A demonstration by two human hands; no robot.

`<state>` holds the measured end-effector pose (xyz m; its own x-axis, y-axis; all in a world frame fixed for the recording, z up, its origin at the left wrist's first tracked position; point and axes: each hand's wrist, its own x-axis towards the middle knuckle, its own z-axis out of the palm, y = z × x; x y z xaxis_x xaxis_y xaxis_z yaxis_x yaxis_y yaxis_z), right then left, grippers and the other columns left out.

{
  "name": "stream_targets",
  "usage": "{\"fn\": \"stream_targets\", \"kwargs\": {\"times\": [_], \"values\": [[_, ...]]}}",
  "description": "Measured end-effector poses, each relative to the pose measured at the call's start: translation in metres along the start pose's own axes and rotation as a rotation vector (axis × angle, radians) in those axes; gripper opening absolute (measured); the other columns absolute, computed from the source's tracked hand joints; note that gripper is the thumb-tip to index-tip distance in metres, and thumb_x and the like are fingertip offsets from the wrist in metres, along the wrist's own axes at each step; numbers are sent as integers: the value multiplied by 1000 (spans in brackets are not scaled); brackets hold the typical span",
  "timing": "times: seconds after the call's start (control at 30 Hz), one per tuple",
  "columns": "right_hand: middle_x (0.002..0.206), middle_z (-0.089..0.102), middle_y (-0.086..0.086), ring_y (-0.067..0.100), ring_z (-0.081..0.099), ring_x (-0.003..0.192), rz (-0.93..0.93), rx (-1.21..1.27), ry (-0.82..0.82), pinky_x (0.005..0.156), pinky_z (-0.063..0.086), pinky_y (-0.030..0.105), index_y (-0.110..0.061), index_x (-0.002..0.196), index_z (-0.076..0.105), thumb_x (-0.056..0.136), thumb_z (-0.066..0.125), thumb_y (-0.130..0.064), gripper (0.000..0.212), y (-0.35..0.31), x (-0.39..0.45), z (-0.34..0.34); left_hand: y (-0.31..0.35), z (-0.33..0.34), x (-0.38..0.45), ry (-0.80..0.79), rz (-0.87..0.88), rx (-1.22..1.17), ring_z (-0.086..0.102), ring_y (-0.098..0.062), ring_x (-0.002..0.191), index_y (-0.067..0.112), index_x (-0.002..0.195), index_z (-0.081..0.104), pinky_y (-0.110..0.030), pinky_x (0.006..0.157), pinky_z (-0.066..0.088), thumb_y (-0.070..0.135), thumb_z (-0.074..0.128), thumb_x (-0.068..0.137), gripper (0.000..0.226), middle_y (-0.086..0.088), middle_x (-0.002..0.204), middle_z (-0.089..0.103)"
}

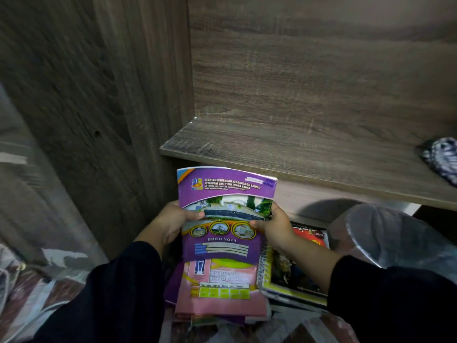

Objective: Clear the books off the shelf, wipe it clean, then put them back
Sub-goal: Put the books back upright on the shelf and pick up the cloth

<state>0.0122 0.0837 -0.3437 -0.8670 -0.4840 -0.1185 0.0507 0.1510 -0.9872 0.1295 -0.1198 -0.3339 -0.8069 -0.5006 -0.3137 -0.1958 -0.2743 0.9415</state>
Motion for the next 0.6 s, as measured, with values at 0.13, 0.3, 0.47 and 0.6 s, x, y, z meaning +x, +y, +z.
{"fn": "stream_targets", "kwargs": {"times": [0.13,0.3,0.47,0.6], "values": [[118,64,16,26,60,103,-8,-54,-36,93,51,46,-11,112,54,78,62,17,45,4,-11,-6,-2,7,-8,-2,-21,42,70,-24,64,0,106,63,-34,60,61,-21,63,72,40,-24,100,68],[112,63,8,24,60,104,97,-246,-174,87,52,36,-5,107,62,76,71,7,34,8,-6,-13,-11,9,-10,59,-135,227,62,-17,66,4,107,60,-25,46,47,-20,60,76,39,-7,84,65],[117,65,16,29,63,103,153,-292,-146,91,53,42,-11,106,61,82,68,-2,26,18,2,-11,-11,0,5,97,-116,326,65,-30,85,4,106,63,-36,78,54,-13,70,73,37,-17,101,69],[116,64,17,26,68,89,174,-131,-217,79,58,43,-14,113,48,87,61,1,33,17,3,-15,-9,-5,8,36,-96,342,67,-32,88,7,105,64,-44,88,54,-15,71,70,43,-18,100,70]]}}
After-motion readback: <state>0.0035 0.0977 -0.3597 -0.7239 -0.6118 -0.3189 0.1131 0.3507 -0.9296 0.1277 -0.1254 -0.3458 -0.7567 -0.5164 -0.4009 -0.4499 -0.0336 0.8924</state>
